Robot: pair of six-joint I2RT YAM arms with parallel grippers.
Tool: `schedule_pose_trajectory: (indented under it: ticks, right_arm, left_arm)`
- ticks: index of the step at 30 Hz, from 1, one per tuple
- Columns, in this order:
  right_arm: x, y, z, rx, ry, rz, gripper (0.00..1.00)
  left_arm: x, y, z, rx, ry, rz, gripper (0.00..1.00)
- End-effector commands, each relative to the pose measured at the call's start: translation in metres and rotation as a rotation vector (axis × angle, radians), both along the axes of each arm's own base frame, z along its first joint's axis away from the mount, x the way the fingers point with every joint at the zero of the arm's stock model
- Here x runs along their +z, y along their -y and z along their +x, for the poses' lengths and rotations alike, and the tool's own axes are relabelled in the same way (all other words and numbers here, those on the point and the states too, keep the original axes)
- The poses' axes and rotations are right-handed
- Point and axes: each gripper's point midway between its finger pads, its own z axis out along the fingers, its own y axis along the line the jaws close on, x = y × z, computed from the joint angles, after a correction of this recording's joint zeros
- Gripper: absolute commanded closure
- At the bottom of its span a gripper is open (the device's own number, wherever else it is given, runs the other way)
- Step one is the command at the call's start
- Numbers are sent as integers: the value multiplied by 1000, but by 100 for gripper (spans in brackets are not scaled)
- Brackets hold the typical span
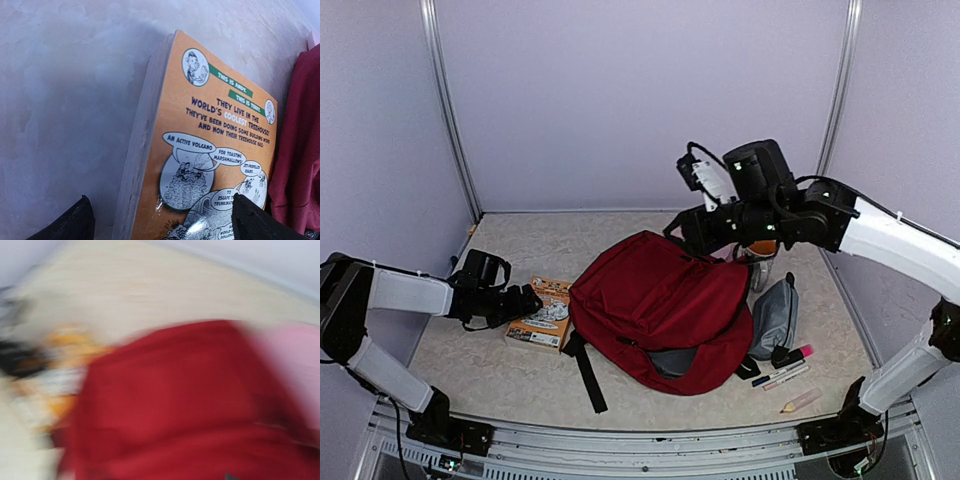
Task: Pack the student bag
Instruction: Place the largest pocket of the student bag, then move the book to the center of the board.
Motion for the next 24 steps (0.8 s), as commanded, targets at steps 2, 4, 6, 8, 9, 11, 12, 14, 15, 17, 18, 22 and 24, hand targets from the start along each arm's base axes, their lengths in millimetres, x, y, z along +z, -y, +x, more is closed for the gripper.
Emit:
schedule_pose_trajectory:
  ticks: [2,4,6,8,9,11,12,14,15,17,18,22,24]
  right_arm:
    - [-67,-149,-64,318,-251,178,43]
    - [-90,-190,-68,344,-335,165,48]
    - [-122,-217,-66,346,-398,106,49]
    - [-151,-236,-63,332,-445,64,48]
    - [-158,-242,-62,328,-462,66,48]
    - [-171,-249,-58,297,-491,86,47]
    - [-178,-250,-56,277,-507,95,46]
    - [-186,-254,-51,246,-536,140,43]
    - [-193,-254,-49,224,-558,155,41]
    - [-203,-255,-44,187,-622,188,40]
    - [-206,-256,-42,183,-645,201,40]
    - [-203,-250,-29,128,-617,221,39]
    - [-197,-244,-23,110,-600,238,39]
  left_arm:
    - [-13,16,-13,-21,4,-76,10]
    - [-18,18,-21,-28,-10,-79,11]
    - [-22,20,-27,-34,-15,-75,11]
    - [-27,22,-34,-42,-27,-79,11]
    - [-29,22,-37,-46,-29,-84,11]
    - [-35,21,-44,-48,-42,-85,11]
    - [-37,20,-46,-53,-46,-81,12]
    - [-41,19,-50,-63,-54,-74,17]
    - [-43,20,-51,-69,-55,-74,20]
    - [-44,24,-50,-89,-59,-86,34]
    - [-43,26,-48,-98,-57,-92,44]
    - [-44,35,-46,-133,-62,-105,94]
    - [-42,38,-48,-151,-60,-112,100]
